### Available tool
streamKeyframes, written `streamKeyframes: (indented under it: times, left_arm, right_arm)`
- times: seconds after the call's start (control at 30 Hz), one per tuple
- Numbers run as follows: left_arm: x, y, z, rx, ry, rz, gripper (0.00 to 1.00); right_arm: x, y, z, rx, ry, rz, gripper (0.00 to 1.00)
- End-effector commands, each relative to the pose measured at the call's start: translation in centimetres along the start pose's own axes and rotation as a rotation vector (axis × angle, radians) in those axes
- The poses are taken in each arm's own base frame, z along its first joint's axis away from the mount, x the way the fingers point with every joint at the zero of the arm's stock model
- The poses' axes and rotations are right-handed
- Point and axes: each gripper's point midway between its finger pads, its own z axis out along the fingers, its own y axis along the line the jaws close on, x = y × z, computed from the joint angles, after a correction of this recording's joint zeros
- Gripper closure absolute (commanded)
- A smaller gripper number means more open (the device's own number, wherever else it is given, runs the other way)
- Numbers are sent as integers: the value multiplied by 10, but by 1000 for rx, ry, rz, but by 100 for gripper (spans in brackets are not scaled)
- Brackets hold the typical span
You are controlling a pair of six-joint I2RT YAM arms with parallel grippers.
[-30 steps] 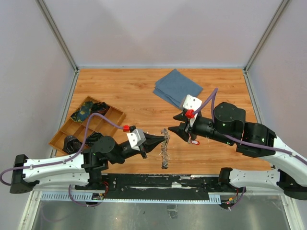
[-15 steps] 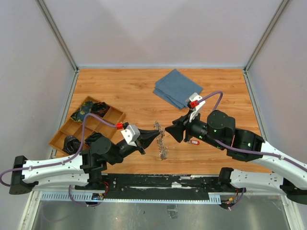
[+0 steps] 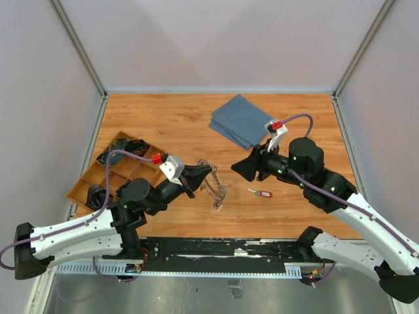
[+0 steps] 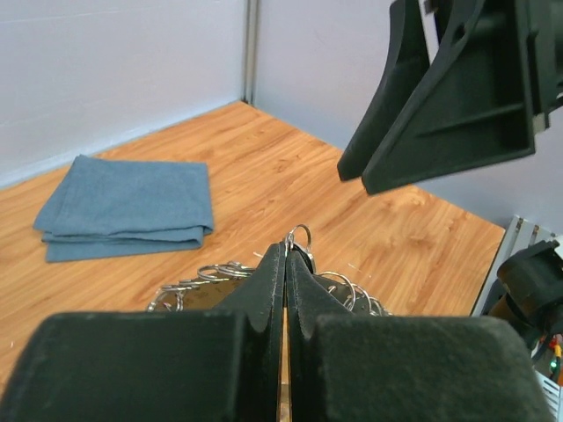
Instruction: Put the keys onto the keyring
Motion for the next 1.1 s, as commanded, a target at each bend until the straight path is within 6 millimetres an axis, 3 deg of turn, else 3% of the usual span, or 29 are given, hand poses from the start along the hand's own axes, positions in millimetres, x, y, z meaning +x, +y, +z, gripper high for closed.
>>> streamKeyframes:
  times: [0.0,0.63,1.07]
  left_arm:
    - [-30,-4,-1,31,-106,-51,99]
    - [-35,-9,0,59,-122,-57,99]
    - [-34,-10,4,56,-112,-57,99]
  right_arm:
    - [-3,8,3,-66,-54,66,51]
    - [-12,44,12,-238,-125,104,56]
    - [3,64,17,-330,-31,103,63]
